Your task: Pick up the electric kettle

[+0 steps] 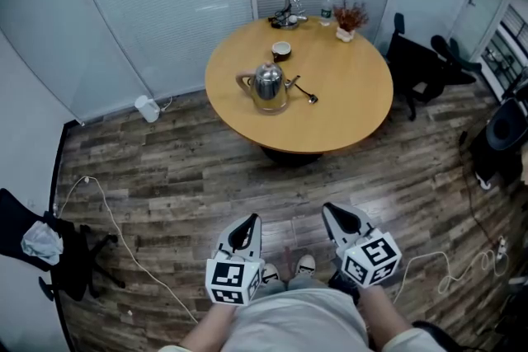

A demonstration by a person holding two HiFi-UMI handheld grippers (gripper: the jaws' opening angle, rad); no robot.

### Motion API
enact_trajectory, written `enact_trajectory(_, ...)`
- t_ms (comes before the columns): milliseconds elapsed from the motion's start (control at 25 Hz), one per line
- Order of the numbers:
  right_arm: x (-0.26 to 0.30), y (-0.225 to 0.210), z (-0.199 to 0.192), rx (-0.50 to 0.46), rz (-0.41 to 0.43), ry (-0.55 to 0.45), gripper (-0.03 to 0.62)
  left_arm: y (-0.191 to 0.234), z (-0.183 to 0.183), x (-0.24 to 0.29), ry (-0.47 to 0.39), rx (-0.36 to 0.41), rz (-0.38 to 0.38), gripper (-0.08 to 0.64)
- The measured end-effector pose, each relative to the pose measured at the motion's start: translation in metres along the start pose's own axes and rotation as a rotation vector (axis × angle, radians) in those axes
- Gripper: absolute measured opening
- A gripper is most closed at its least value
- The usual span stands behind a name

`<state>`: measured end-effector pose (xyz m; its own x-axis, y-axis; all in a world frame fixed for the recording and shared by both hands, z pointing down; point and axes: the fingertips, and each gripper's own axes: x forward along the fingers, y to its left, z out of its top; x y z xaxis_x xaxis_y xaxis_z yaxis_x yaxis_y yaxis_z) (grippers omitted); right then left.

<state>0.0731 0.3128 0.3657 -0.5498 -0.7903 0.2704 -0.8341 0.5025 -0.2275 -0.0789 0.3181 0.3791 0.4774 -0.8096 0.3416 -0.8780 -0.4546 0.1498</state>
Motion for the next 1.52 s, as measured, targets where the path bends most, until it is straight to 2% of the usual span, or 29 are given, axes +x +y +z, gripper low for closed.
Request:
enact_trajectory(440, 0.009, 0.028, 0.000, 0.005, -0.052, -0.028, 0.032, 0.034, -0.004, -0.026, -0.015, 0.012, -0.024, 0.003)
enact_trajectory(800, 0.028, 0.029, -0.003, 0.007, -0.055, -0.016, 0.032, 0.049, -0.001, -0.011, -0.020, 0.000, -0.038, 0.003)
enact_trajectory(1000, 0.054, 0.009, 0.003, 0.019, -0.052, -0.025, 0.032, 0.061, 0.006, 0.018, -0.019, -0.002, -0.032, 0.003)
enact_trajectory(1240, 0.109, -0.035, 0.018, 0.030, -0.034, -0.015, 0.032, 0.086, 0.021, 0.079, -0.004, 0.001, -0.011, 0.003)
enact_trajectory(1520, 0.186, -0.106, 0.059, 0.025, -0.006, -0.009, 0.032, 0.122, 0.068, 0.173, -0.018, -0.006, 0.026, 0.003)
